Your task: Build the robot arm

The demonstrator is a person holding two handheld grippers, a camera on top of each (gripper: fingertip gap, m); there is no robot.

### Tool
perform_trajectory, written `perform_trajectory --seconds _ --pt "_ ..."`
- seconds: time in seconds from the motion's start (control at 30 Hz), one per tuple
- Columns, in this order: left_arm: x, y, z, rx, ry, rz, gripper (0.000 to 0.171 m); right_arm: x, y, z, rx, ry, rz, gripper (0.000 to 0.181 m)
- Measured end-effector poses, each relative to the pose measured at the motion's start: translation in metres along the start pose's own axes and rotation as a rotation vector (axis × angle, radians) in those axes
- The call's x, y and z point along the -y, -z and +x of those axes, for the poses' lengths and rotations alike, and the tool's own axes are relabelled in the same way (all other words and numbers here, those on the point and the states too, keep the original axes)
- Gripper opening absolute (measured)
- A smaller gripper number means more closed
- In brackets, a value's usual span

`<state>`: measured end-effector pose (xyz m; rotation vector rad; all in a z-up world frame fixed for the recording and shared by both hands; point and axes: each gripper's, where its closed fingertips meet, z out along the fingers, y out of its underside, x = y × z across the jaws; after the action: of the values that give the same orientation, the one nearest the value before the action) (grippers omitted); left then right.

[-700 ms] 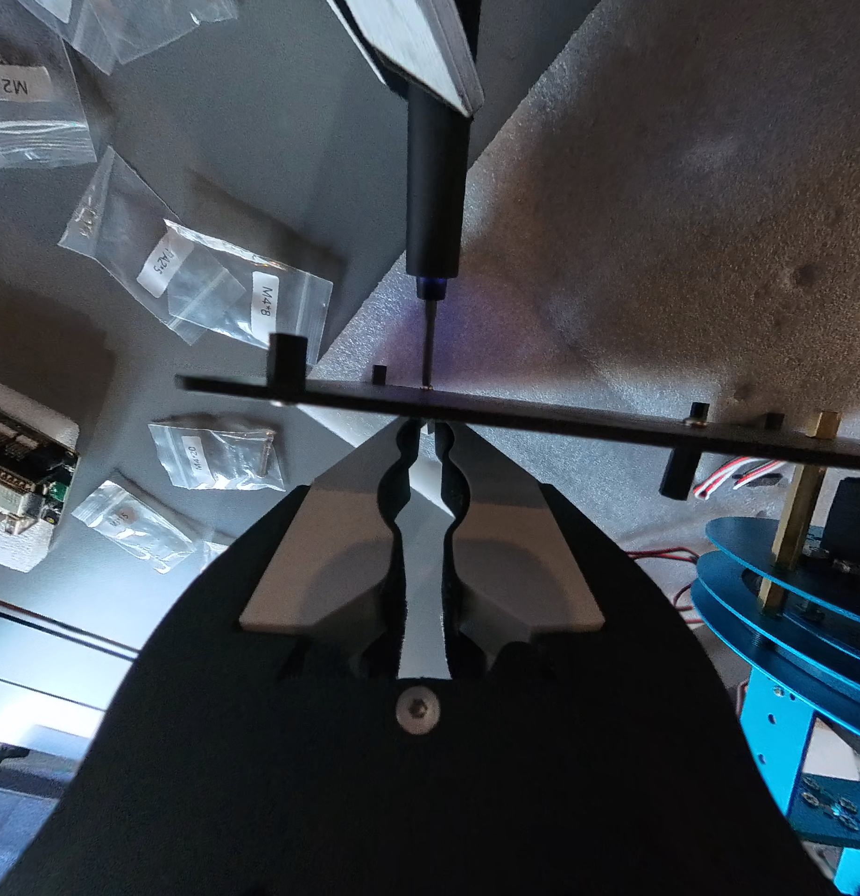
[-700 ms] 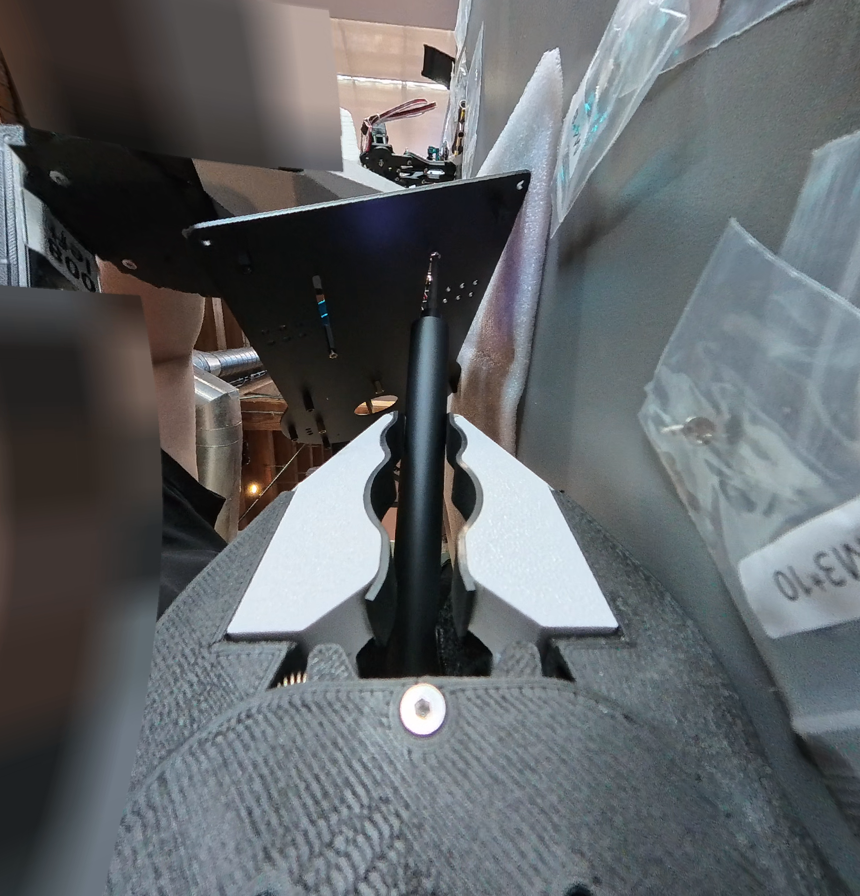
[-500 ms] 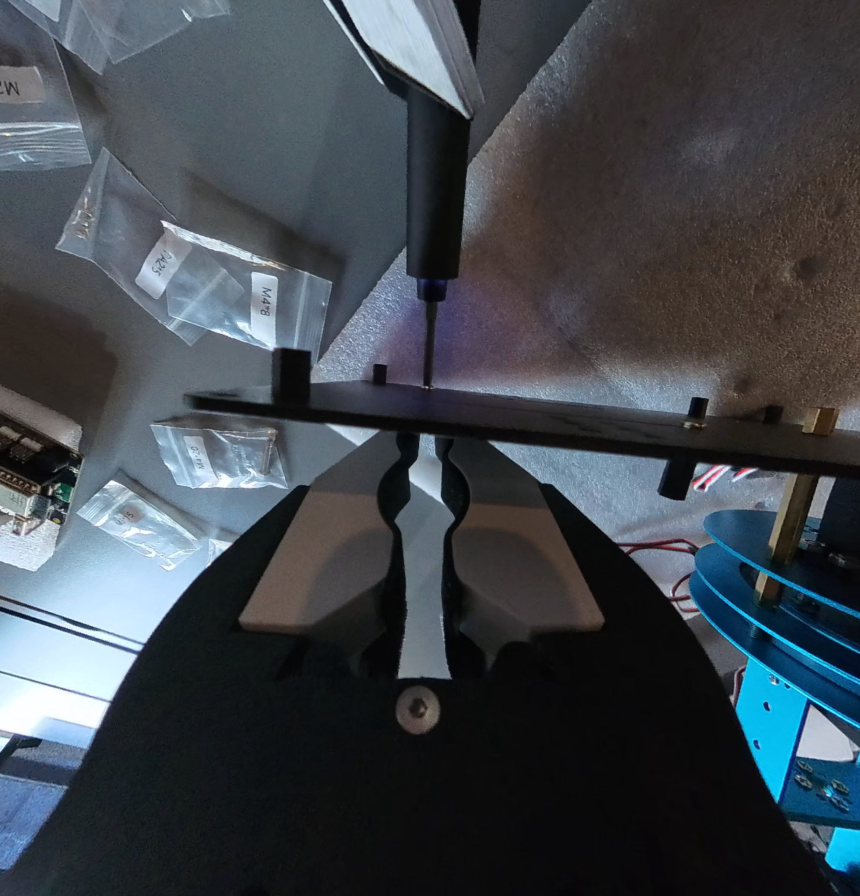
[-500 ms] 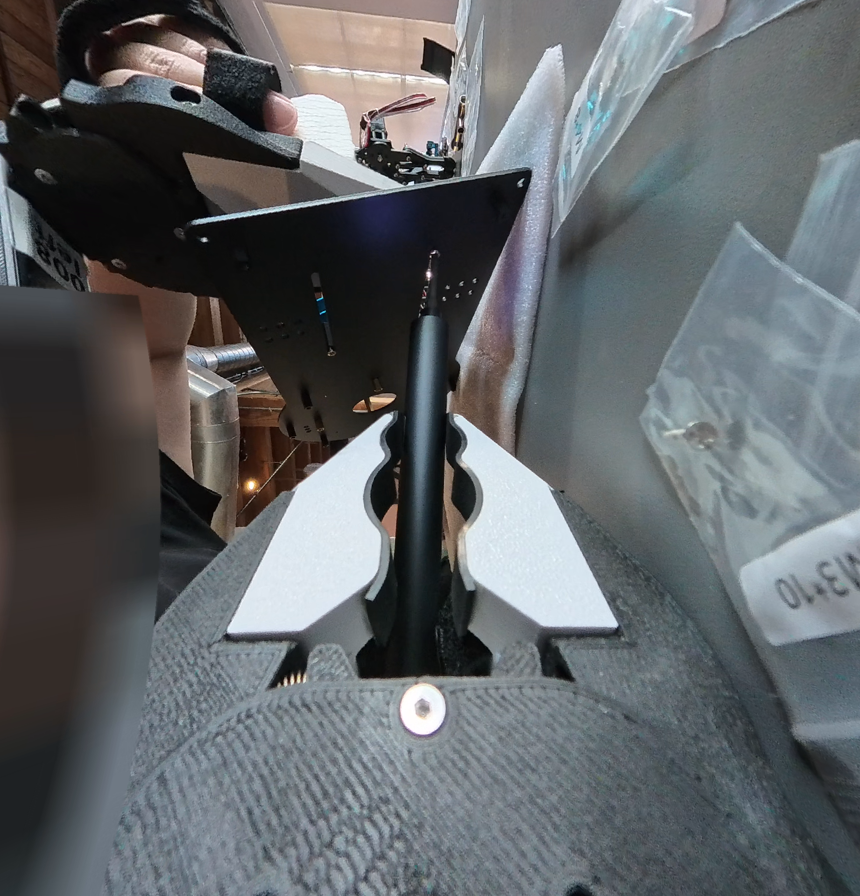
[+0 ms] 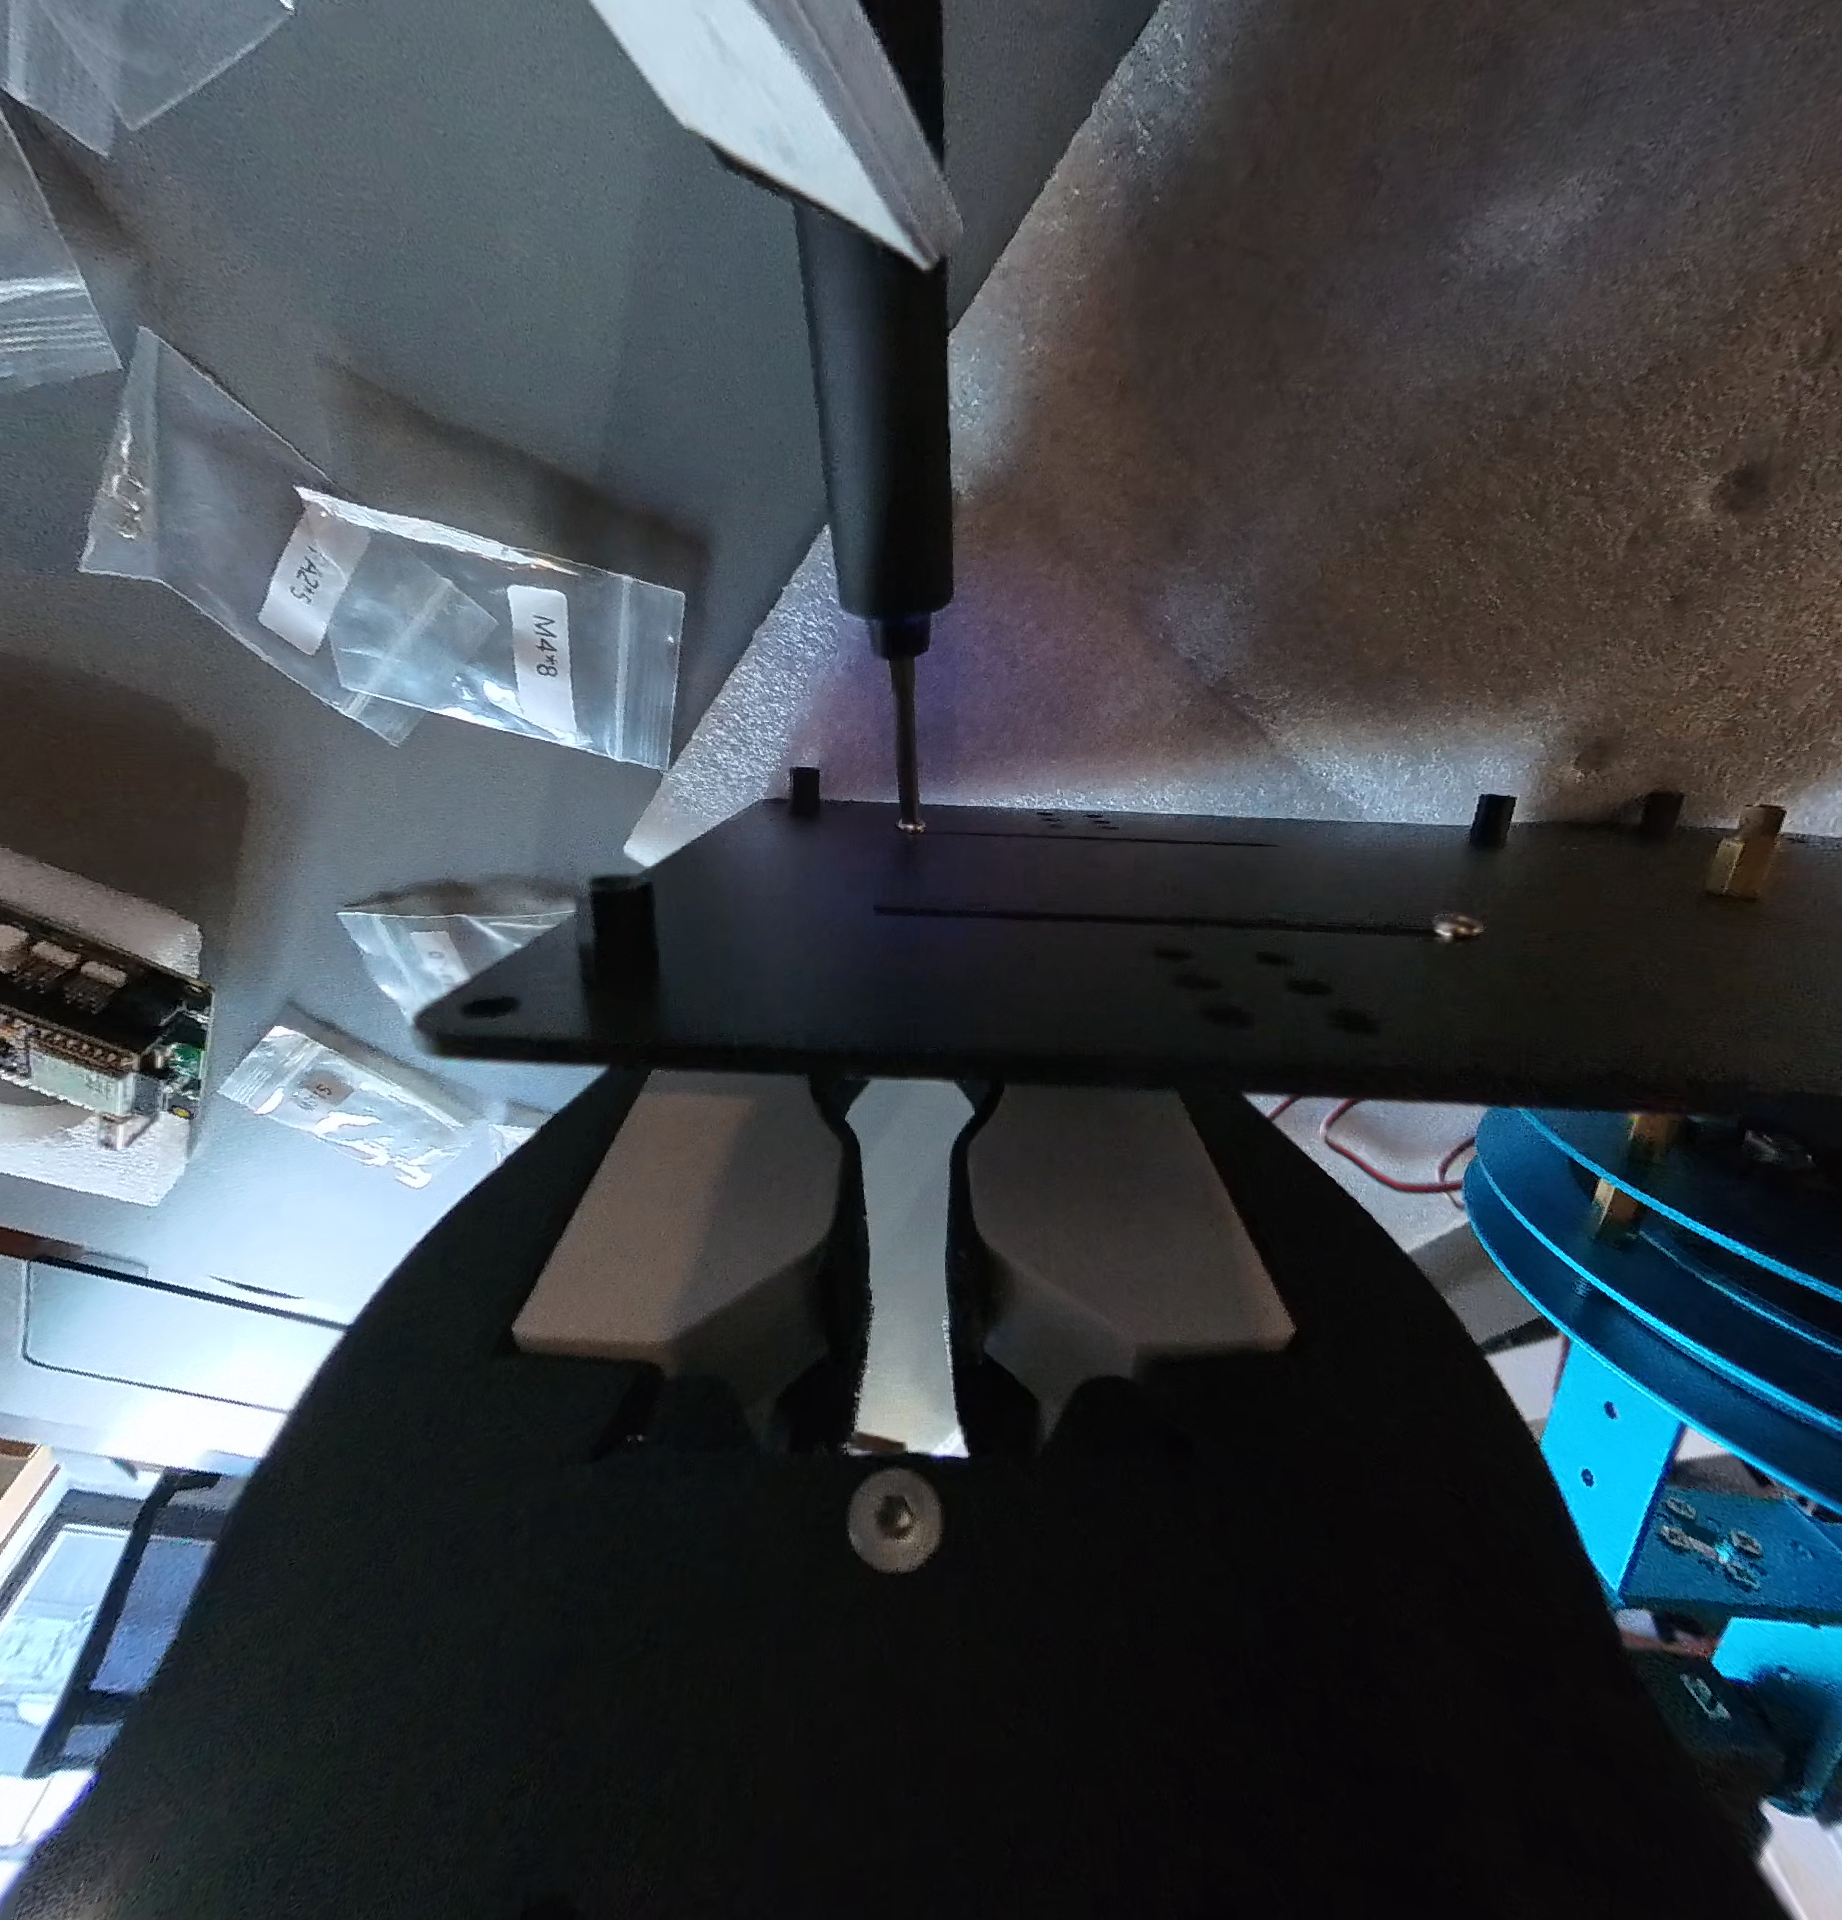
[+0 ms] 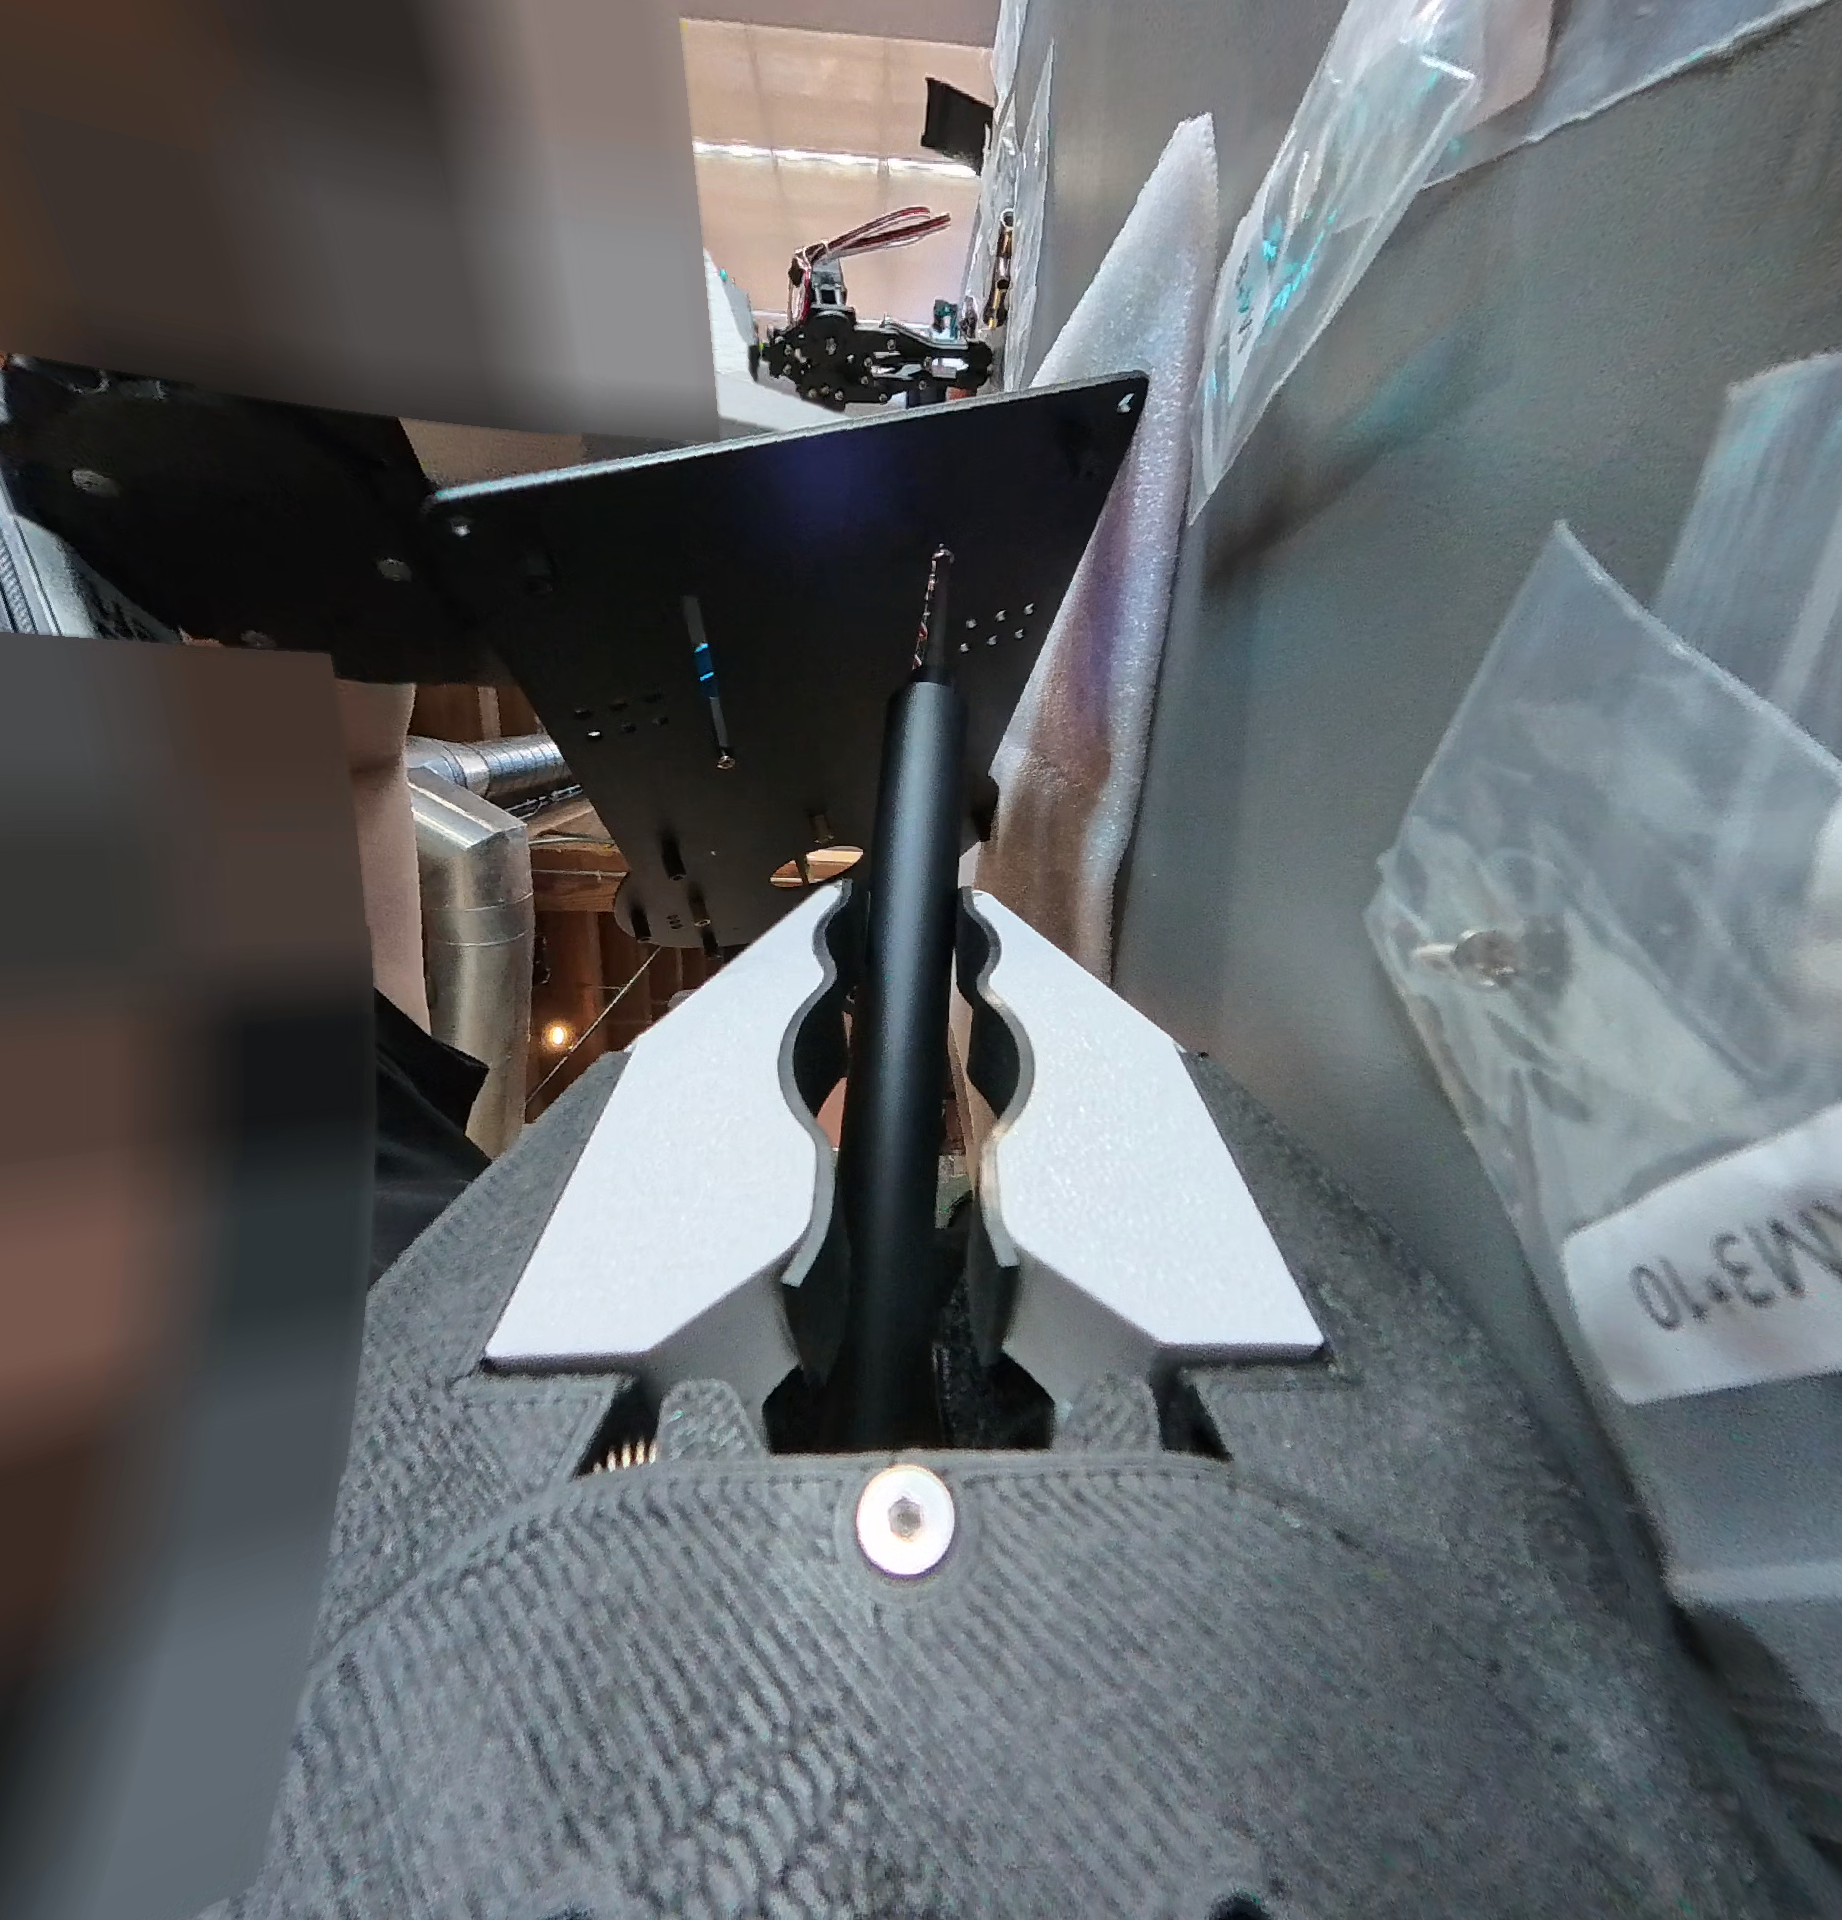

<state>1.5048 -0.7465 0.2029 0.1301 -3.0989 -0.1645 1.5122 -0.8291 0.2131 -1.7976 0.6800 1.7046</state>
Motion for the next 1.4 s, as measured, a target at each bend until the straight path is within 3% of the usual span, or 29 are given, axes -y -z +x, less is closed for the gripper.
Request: perform_trajectory --seconds 0.6,1.4 --pt "0.0009 0.0019 0.0007 -0.113 0.122 0.030 0.002 -0.0004 -0.0002 0.0017 -0.017 0.015 -0.008 0.017" --pt "0.0006 0.0020 -0.0012 -0.020 0.057 0.015 0.003 0.0000 -0.0006 0.0017 -0.018 0.015 -0.008 0.017"
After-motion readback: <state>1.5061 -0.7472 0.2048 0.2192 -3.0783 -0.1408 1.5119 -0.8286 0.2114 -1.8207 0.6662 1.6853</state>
